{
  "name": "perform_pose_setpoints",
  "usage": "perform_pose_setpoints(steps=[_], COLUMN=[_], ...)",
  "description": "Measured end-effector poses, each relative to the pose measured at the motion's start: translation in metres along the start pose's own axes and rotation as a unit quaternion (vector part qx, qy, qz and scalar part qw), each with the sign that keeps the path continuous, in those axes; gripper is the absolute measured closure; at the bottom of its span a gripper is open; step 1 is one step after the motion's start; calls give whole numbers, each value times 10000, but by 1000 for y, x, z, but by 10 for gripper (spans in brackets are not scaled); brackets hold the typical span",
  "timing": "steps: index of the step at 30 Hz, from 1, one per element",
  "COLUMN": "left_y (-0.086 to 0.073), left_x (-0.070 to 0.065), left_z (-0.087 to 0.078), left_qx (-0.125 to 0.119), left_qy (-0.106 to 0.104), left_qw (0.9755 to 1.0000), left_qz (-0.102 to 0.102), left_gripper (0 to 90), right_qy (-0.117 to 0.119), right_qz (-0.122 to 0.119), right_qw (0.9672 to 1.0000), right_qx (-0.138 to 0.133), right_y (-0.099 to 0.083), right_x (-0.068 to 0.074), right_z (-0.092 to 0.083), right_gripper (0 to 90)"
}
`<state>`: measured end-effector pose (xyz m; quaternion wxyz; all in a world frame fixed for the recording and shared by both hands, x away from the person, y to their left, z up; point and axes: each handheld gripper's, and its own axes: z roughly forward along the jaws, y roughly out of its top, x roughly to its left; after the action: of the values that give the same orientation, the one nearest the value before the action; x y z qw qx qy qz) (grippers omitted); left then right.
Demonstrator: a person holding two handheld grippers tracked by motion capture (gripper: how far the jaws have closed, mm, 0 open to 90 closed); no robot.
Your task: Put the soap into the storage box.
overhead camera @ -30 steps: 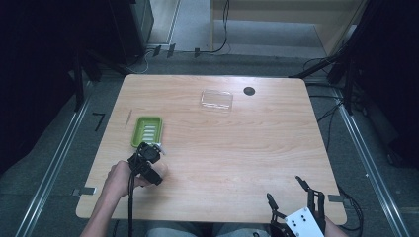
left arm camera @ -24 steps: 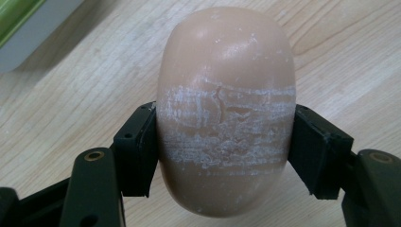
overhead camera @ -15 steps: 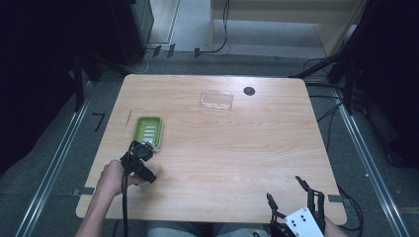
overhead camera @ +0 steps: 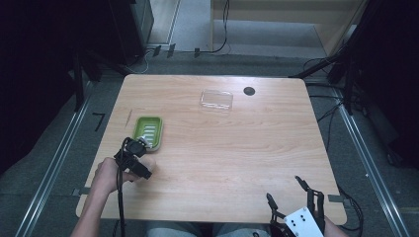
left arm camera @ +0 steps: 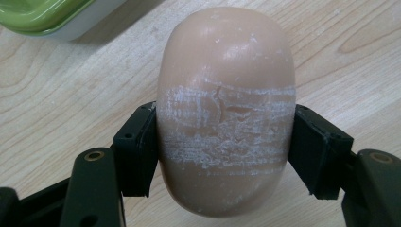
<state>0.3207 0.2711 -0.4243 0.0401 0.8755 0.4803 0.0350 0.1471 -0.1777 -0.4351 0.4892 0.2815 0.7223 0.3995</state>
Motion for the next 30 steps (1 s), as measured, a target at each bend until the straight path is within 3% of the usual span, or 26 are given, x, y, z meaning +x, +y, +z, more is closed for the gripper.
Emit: perform_pose_setpoints(steps=[10,30], left_y=[4,17], left_x=[3,0], left_z=[-2,-8], left_qx=[-18,8], left_qy=[1,-65], left_qw=[9999,10000], left_qz=[-111,14], left_gripper=[336,336], right_qy=[5,3], right_qz=[1,2], right_qw=[10000,10000], right_qx=[10,2], right_y=[0,0], right_x=[0,0], right_z=[0,0], right_gripper=[132,132])
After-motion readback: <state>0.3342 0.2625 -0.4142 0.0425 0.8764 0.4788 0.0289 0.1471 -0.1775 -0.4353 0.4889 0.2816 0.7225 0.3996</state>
